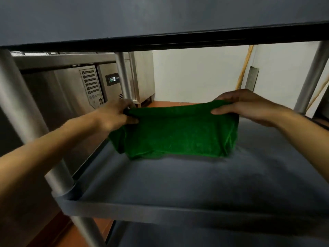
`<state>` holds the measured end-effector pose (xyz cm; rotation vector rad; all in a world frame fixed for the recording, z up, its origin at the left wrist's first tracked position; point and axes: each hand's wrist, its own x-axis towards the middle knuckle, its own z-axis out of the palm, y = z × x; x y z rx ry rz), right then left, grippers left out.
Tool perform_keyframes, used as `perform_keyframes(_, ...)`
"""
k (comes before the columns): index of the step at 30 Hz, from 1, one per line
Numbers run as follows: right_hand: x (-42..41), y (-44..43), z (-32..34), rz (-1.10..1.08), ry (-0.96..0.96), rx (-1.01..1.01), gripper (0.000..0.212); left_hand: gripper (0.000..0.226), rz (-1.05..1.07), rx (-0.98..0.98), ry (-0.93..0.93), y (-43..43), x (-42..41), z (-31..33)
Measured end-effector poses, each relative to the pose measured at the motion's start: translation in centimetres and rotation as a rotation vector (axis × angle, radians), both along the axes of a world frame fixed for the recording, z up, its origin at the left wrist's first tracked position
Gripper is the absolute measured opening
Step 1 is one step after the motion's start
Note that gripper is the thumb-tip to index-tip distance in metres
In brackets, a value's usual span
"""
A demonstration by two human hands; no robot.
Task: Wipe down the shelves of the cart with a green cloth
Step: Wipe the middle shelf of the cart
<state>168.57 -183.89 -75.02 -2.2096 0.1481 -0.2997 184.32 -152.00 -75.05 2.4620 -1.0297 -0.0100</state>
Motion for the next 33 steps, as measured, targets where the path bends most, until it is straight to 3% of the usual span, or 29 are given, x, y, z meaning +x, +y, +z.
perform_keyframes(4, 4.5, -2.5, 0.2, -0.143, -0.024, 0.020, 0.021, 0.018, 0.114, -0.045, -0.094, -5.1, 4.5, -0.8)
perform_keyframes(8, 10.4, -6.2, 0.0, -0.400, -0.059, 0.052, 0.020, 0.008, 0.318, -0.297, 0.257, -11.2, 8.4, -1.5)
perform_keyframes(11, 14.5, -8.0, -0.5, -0.683, -0.294, -0.049, 0.023, 0.009, 0.396, -0.533, 0.081, -16.9, 10.0, -2.0)
perform_keyframes(13, 14.7, -8.5, -1.6, -0.744, -0.371, -0.185, 0.030, 0.027, 0.377, -0.575, -0.003, -19.4, 9.4, -3.0)
perform_keyframes(15, 13.3, -9.6, -4.0, -0.654, -0.290, -0.313, 0.028, 0.032, 0.289, -0.451, -0.022, -20.6, 8.8, -5.5)
perform_keyframes(19, 9.5, -12.5, -11.1, -0.449, 0.199, -0.533, 0.027, 0.027, 0.084, 0.070, -0.120, -20.8, 8.2, -12.1)
perform_keyframes(21, 8.4, -13.3, -13.2, -0.400, 0.220, -0.508, 0.029, 0.039, 0.019, 0.220, -0.217, -20.8, 7.8, -14.0)
perform_keyframes(24, 8.1, -13.7, -13.7, -0.362, 0.176, -0.512, 0.035, 0.056, -0.037, 0.212, -0.266, -20.1, 8.1, -14.1)
perform_keyframes(33, 7.0, -13.3, -13.7, -0.328, 0.174, -0.556, 0.032, 0.030, -0.092, 0.121, -0.096, -17.9, 7.5, -13.8)
